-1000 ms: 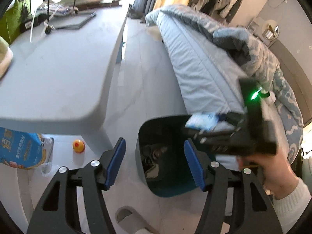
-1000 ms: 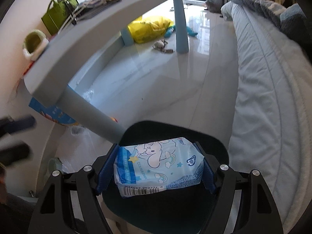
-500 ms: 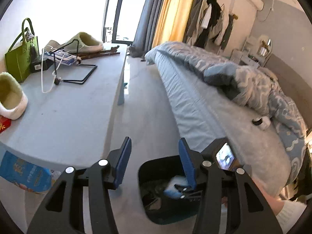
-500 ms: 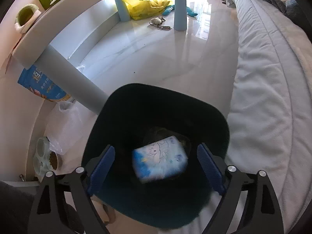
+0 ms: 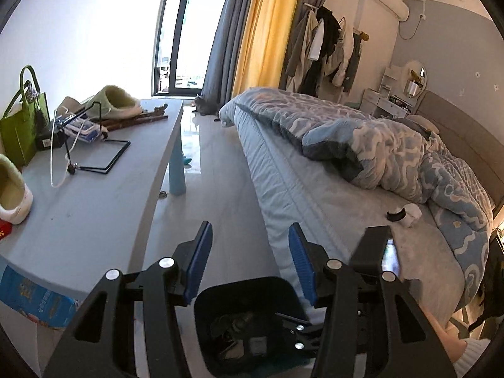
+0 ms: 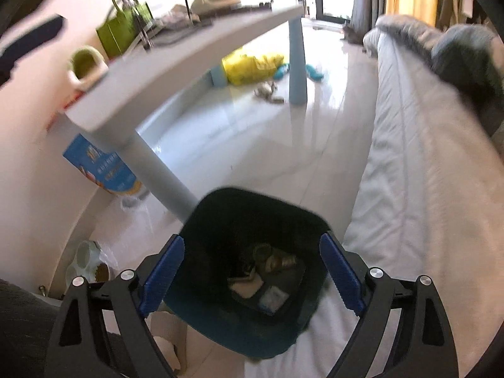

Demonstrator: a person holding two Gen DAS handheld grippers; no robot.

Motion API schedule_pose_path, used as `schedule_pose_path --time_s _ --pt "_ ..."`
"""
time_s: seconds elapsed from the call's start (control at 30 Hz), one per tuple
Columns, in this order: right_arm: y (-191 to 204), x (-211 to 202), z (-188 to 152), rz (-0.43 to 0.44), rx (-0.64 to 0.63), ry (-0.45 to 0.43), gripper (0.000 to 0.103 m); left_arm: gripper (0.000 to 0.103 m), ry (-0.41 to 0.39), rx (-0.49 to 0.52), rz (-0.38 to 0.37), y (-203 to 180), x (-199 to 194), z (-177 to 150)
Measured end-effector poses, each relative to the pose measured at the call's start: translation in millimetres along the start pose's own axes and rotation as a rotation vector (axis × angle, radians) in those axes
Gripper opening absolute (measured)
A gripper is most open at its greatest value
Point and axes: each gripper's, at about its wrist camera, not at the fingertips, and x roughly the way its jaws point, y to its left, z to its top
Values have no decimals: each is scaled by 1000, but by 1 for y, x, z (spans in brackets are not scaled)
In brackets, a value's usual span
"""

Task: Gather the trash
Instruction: 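Move both open tools back to the white tissue and black clip on the bed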

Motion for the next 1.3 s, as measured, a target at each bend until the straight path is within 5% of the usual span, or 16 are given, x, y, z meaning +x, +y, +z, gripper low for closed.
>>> schedule_pose_path --time_s 0.43,0.87,1.3 --pt "-55 -75 -13 -67 19 -162 89 66 -32 28 -12 -52 16 9" --pt "-131 -131 -44 -165 137 -258 89 87 -9 12 -112 -109 47 6" --pt "-220 -180 -81 -250 303 -339 89 92 -2 57 -169 -177 74 4"
